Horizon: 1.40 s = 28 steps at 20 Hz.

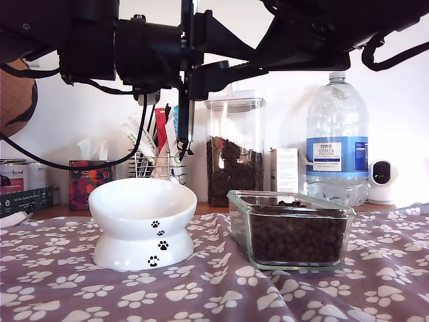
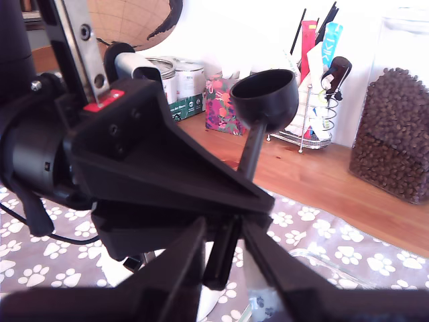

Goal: Measure one spoon of cat food and pour it into the food bowl

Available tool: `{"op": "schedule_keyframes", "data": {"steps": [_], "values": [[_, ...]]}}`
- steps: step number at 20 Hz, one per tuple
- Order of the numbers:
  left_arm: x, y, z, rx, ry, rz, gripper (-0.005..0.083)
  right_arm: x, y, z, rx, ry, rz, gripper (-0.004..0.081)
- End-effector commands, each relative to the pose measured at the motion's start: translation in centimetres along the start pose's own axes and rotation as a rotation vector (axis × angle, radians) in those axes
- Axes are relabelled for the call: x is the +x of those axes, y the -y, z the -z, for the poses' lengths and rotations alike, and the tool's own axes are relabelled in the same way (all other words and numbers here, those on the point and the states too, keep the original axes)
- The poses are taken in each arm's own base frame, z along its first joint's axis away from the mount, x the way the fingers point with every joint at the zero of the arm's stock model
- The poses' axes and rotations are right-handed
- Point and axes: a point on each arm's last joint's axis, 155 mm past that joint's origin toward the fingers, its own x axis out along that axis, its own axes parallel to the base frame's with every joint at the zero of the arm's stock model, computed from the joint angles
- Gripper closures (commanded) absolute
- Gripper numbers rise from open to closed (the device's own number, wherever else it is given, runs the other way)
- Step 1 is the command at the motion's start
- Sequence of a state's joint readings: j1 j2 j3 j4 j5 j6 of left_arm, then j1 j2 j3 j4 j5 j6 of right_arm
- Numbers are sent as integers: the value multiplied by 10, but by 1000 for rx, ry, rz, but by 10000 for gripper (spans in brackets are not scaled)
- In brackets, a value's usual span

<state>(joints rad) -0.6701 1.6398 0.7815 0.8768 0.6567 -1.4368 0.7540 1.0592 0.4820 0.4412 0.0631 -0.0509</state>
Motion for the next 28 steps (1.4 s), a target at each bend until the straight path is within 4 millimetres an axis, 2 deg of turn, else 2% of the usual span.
{"op": "schedule_keyframes", "data": {"steps": [1, 4, 11, 13, 16, 18, 24, 28], "values": [[0, 0, 4, 0, -13, 6, 795, 0, -4, 13, -5, -28, -12, 672], [0, 0, 7, -1, -27, 8, 795, 0, -4, 13, -9, -28, -12, 780], [0, 1, 10, 2, -48, 13, 794, 0, 3, 17, -15, -45, 25, 783], [0, 4, 11, 12, -51, 25, 736, 0, 5, 20, -19, -53, 36, 783], [-1, 13, 13, 50, -66, 60, 576, -1, 8, 20, -27, -57, 48, 783], [-1, 19, 15, 83, -74, 81, 530, -1, 8, 20, -27, -58, 52, 783], [-3, 28, 18, 124, -93, 118, 482, -1, 13, 20, -23, -59, 78, 783], [-6, 21, 25, 184, -144, 103, 482, -2, 24, 20, 0, -60, 132, 783]]}}
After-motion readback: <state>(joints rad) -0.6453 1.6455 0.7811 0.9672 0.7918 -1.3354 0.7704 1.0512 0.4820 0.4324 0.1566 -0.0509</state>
